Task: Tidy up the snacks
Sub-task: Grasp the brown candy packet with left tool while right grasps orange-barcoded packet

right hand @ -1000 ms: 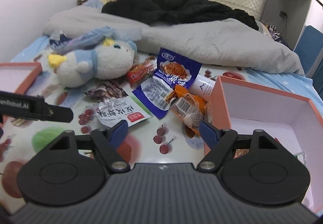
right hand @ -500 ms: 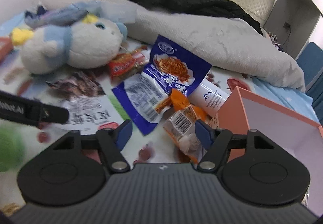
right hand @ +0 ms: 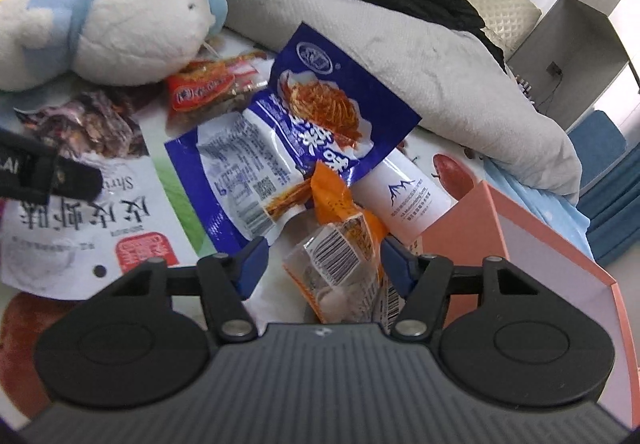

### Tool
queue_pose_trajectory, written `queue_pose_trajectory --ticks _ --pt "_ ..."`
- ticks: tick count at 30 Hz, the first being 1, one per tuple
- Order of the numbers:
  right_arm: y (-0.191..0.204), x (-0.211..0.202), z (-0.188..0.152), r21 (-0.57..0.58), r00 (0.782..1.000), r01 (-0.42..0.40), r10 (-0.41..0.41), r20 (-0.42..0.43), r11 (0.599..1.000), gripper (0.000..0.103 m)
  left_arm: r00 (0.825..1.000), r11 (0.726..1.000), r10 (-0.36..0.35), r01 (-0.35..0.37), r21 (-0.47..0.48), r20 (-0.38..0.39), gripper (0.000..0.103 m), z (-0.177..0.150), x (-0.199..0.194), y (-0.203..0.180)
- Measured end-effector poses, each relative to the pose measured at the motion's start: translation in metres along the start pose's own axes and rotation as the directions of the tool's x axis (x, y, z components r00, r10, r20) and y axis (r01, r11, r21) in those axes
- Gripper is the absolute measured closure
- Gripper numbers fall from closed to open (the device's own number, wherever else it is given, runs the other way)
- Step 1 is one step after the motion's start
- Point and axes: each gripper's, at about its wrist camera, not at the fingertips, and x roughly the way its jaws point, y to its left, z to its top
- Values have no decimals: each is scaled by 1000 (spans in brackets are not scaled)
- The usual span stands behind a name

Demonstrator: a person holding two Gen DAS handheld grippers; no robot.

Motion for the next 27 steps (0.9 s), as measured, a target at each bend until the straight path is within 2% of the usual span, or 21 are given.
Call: queue_pose_trajectory --ticks 2,5,8,12,15,20,27 --pt "-1 3 0 13 1000 1 -1 -6 1000 48 1000 1000 19 -19 5 8 20 2 4 -3" --pt "0 7 0 12 1000 21 -21 -11 1000 48 995 991 104 -104 82 6 20 6 13 -17" --pt "0 10 0 2 999 39 -39 -11 999 53 991 985 136 -136 107 9 21 8 19 -22" --pt "-2 12 -2 -4 998 56 -56 -15 998 59 981 970 190 -192 151 30 35 7 23 -28" --pt "-4 10 -3 -6 998 63 -63 -10 998 62 980 968 196 -199 153 35 45 8 22 -24" --pt "-8 4 -2 7 998 63 -63 -6 998 71 980 962 199 -201 183 32 50 7 19 -25" --pt "-11 -11 -3 18 999 47 -47 5 999 76 985 969 172 -170 177 4 56 -3 8 -21"
